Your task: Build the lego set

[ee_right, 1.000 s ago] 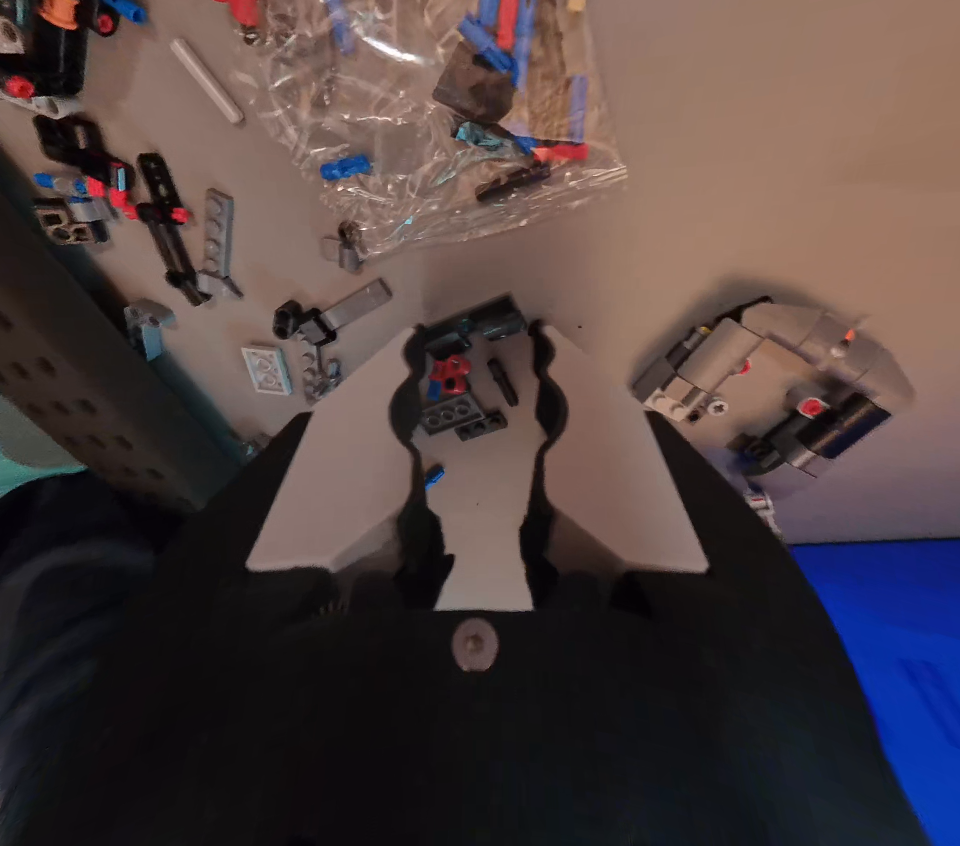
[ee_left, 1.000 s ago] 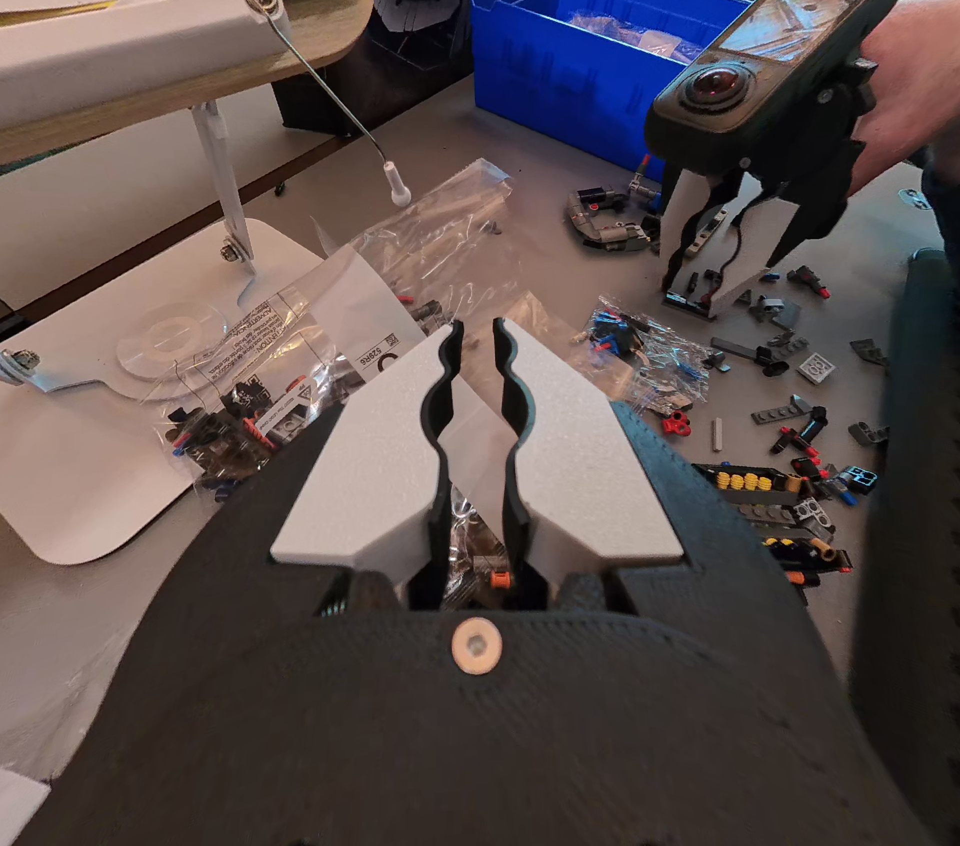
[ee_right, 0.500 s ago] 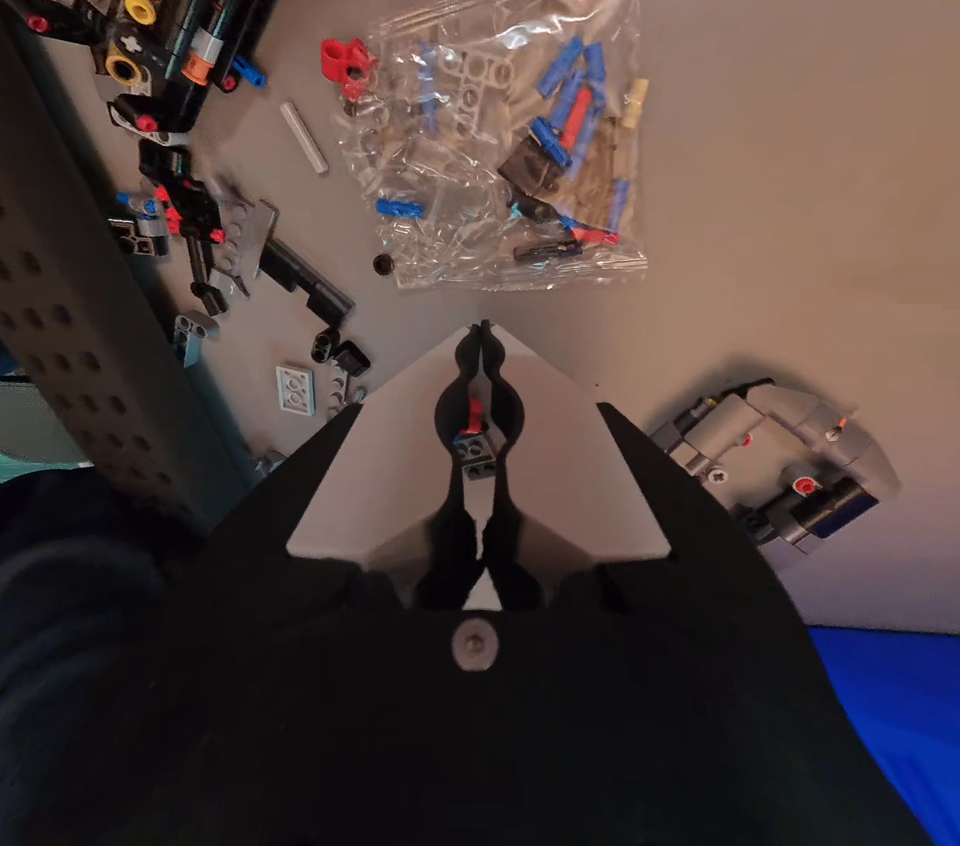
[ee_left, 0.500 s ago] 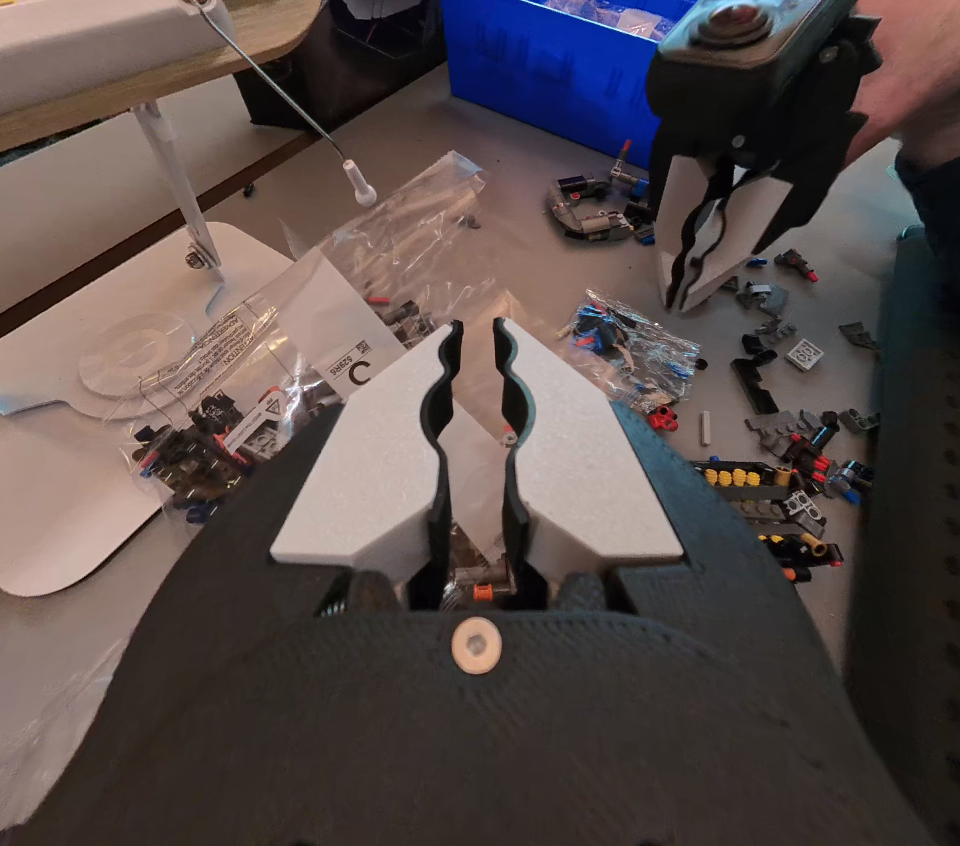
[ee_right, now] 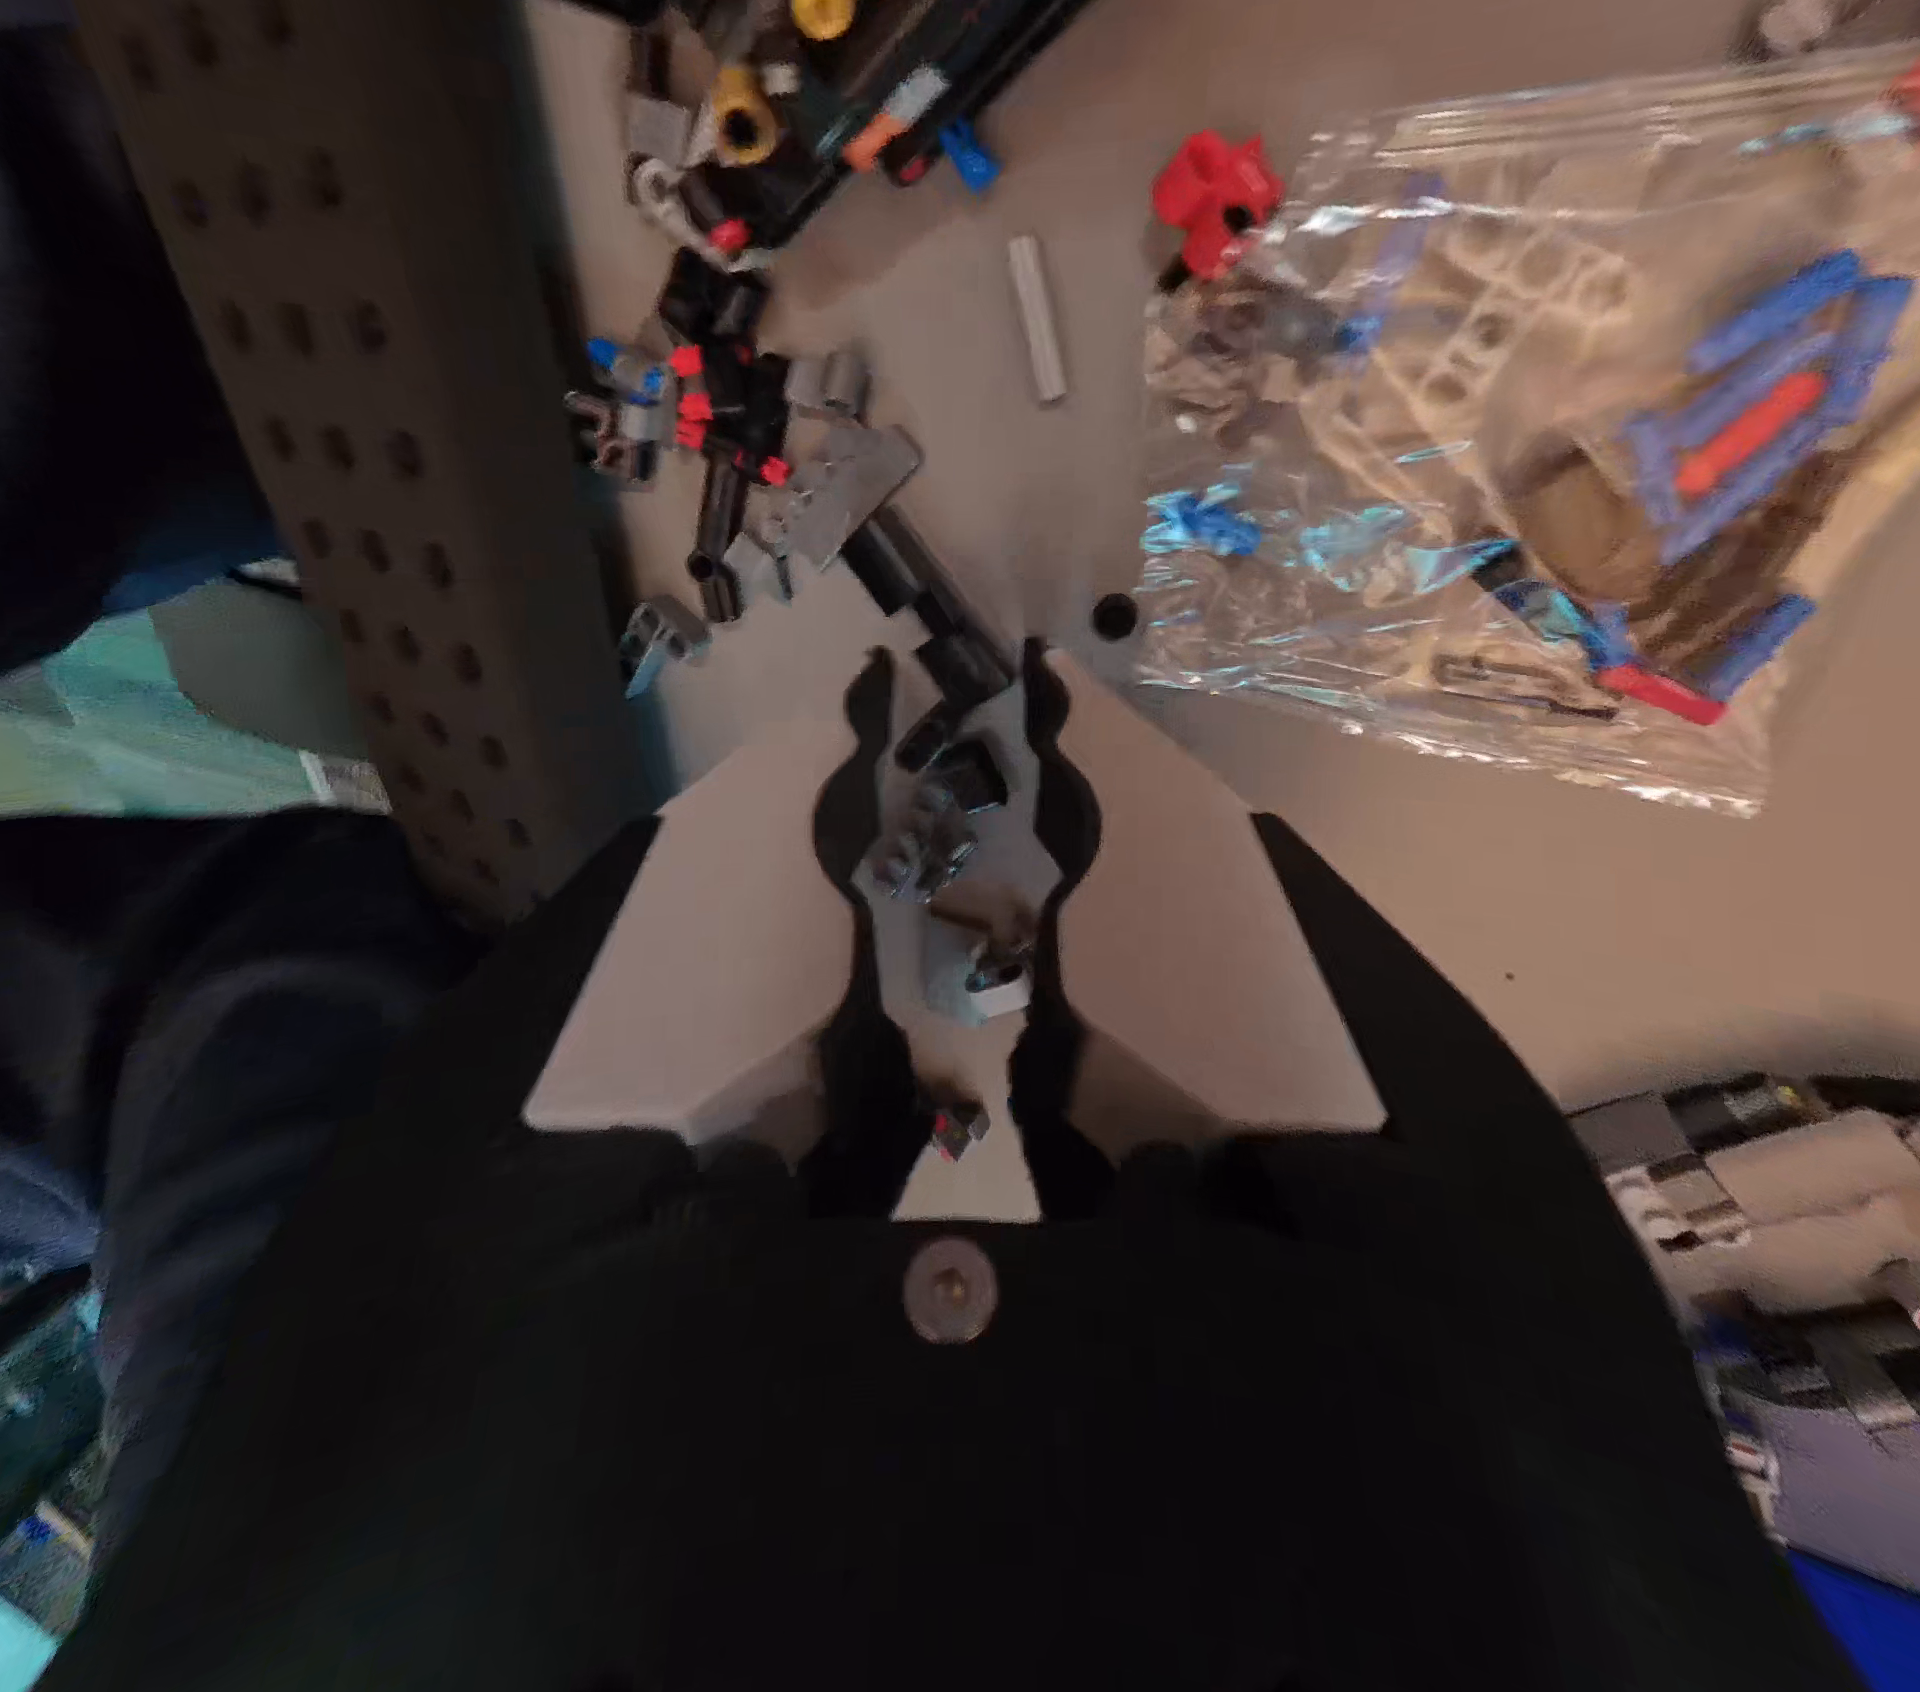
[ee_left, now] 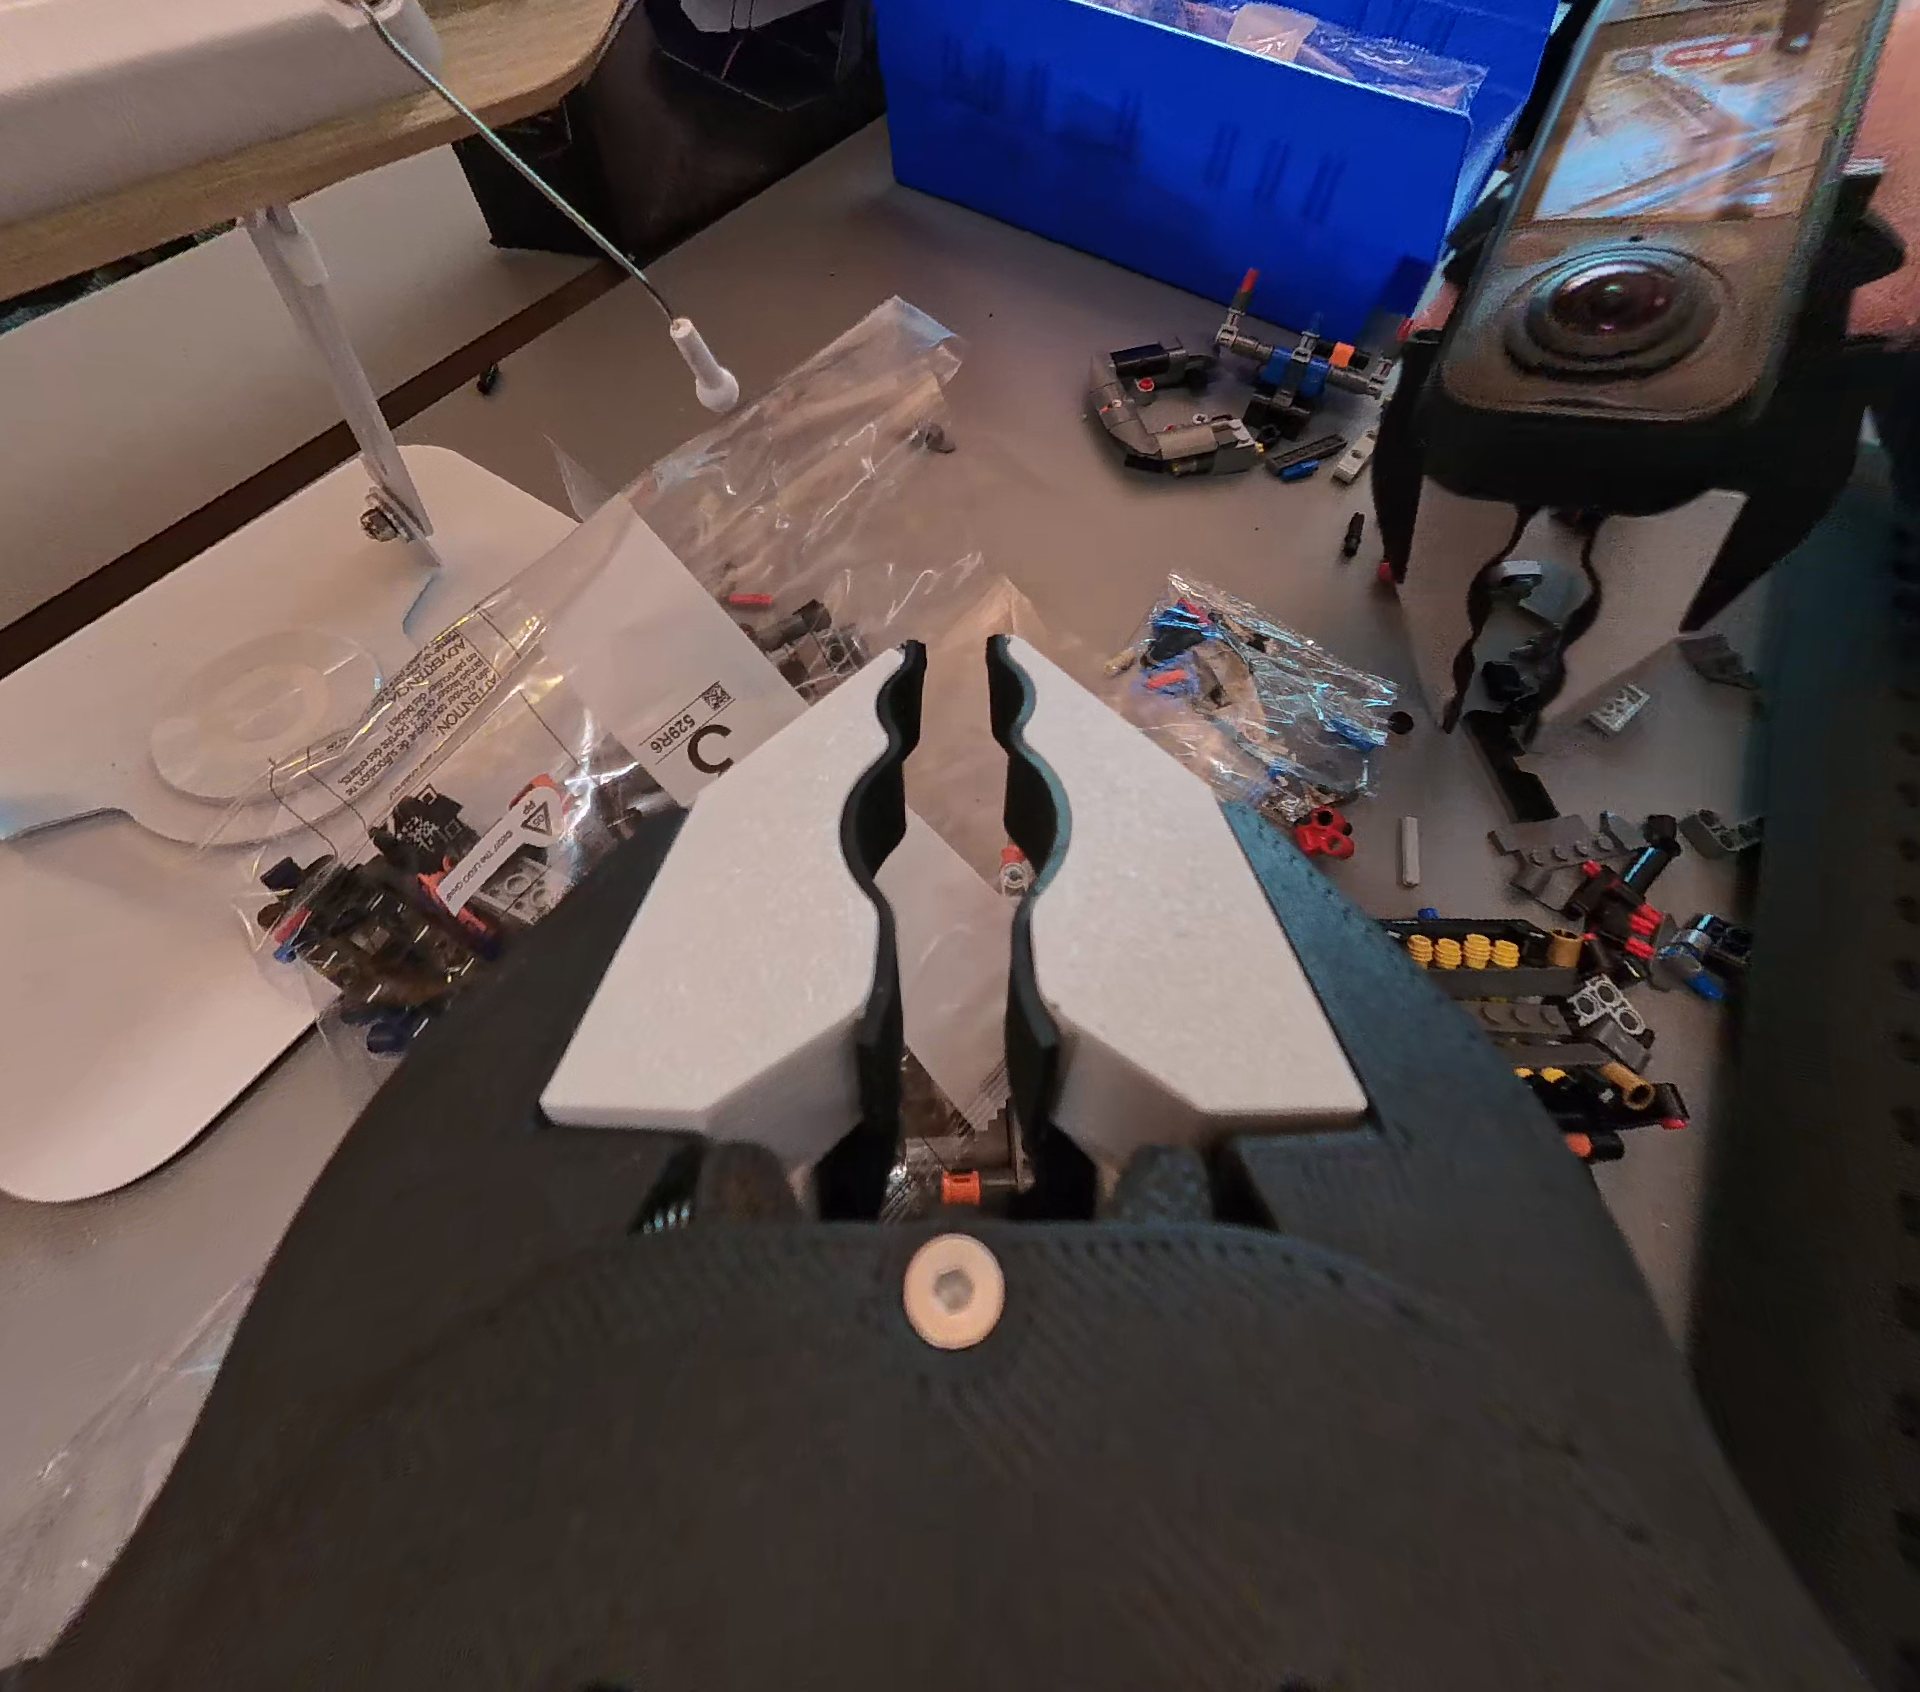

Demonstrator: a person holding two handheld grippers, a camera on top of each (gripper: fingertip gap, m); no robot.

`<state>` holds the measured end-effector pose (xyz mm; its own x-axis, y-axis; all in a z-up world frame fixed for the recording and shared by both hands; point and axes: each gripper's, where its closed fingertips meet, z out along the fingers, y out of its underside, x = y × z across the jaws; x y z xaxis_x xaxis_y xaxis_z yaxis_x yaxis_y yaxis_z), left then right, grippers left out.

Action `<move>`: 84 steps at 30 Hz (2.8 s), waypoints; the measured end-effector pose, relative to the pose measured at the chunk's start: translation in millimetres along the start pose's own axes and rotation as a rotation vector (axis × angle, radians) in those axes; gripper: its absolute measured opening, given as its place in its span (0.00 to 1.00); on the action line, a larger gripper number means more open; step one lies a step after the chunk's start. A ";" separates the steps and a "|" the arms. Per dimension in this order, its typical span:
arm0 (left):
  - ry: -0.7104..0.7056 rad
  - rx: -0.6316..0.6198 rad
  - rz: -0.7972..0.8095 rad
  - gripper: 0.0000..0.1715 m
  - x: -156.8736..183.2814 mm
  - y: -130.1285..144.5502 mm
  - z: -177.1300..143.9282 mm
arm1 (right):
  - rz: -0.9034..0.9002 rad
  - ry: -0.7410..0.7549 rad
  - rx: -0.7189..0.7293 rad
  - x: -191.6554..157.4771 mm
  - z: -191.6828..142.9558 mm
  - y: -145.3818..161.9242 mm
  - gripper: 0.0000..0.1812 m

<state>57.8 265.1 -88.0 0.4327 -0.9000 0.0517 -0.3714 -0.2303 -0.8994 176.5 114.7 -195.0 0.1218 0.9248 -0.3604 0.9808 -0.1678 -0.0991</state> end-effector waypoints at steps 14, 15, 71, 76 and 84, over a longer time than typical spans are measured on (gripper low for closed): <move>0.013 -0.012 0.012 0.06 4.8 1.5 4.0 | -0.073 0.038 0.121 4.5 -14.2 -17.0 0.00; 0.013 -0.014 0.013 0.06 4.9 1.7 4.3 | -0.068 0.048 0.132 6.3 -16.1 -18.7 0.00; 0.009 -0.023 0.025 0.06 5.3 2.5 5.5 | -0.090 0.259 0.109 34.0 -17.7 -26.0 0.15; 0.009 -0.028 0.025 0.06 5.1 3.6 6.6 | -0.154 0.197 0.146 14.5 -18.4 -30.0 0.13; 0.008 -0.027 0.023 0.06 4.7 3.6 6.1 | -0.170 0.195 0.081 17.9 -2.2 -30.4 0.11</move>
<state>63.5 262.3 -93.6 0.4169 -0.9083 0.0346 -0.4033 -0.2190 -0.8885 149.2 137.1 -196.3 -0.0085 0.9890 -0.1480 0.9754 -0.0244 -0.2191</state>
